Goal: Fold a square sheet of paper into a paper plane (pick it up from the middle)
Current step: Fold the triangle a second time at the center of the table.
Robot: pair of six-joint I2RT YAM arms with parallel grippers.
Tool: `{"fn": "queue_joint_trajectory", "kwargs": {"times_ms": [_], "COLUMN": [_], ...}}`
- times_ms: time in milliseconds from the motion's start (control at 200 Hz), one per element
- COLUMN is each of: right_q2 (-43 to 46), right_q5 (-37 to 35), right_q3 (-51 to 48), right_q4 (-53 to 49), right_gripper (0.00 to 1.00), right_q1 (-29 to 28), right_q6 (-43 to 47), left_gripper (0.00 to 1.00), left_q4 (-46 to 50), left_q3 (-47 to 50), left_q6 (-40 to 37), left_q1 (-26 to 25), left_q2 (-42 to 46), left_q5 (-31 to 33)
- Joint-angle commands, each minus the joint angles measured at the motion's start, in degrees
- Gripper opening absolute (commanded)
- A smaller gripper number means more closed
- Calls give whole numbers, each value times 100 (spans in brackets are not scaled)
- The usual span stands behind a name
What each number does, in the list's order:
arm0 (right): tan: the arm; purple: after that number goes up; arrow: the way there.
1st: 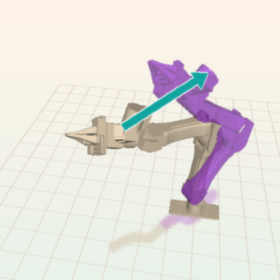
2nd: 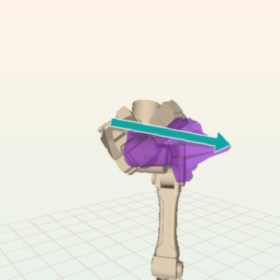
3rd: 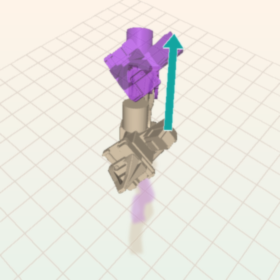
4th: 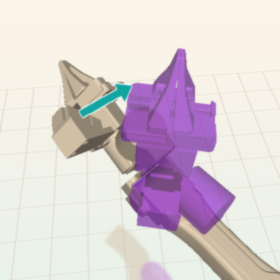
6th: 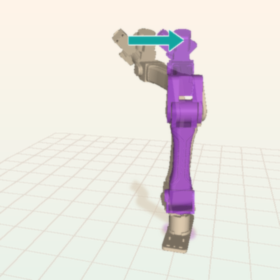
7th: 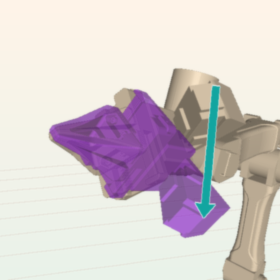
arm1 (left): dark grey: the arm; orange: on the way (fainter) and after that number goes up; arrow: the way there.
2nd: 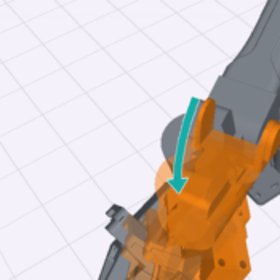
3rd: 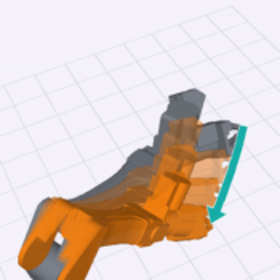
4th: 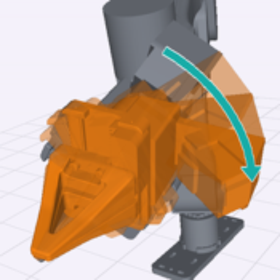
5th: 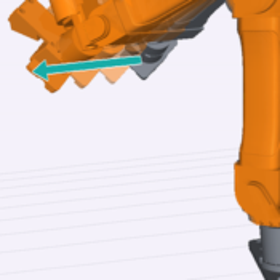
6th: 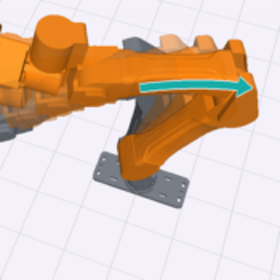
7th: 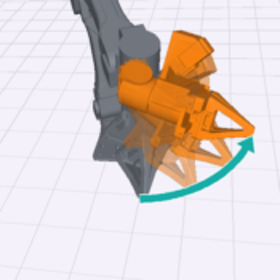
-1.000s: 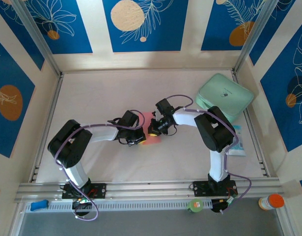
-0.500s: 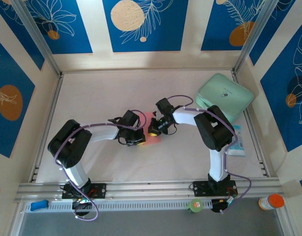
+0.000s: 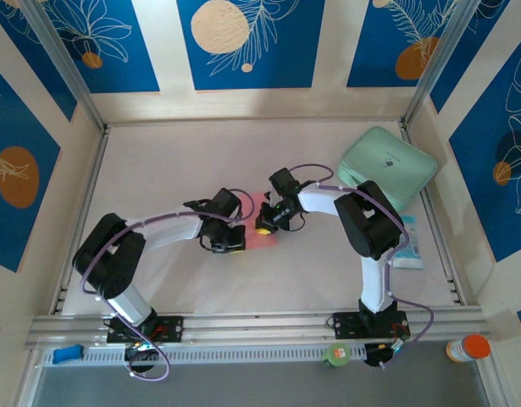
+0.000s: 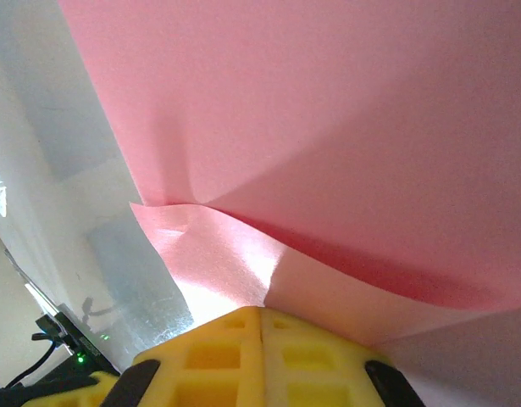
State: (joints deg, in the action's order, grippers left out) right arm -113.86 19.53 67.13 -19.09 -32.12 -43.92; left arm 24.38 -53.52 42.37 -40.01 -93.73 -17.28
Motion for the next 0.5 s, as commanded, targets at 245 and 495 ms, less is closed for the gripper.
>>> {"fn": "queue_joint_trajectory", "kwargs": {"times_ms": [245, 495], "right_q2": [-393, -288], "right_q5": [-718, -545], "right_q3": [-131, -165], "right_q4": [-358, -179], "right_gripper": [0, 0], "right_q1": [109, 118], "right_q6": [-103, -29], "left_gripper": [5, 2], "left_q4": [-1324, -1265], "left_q3": [-166, -143], "left_q6": [814, 887], "left_q1": [-51, -38], "left_q2": [-471, -710], "left_q5": [241, 566]}}
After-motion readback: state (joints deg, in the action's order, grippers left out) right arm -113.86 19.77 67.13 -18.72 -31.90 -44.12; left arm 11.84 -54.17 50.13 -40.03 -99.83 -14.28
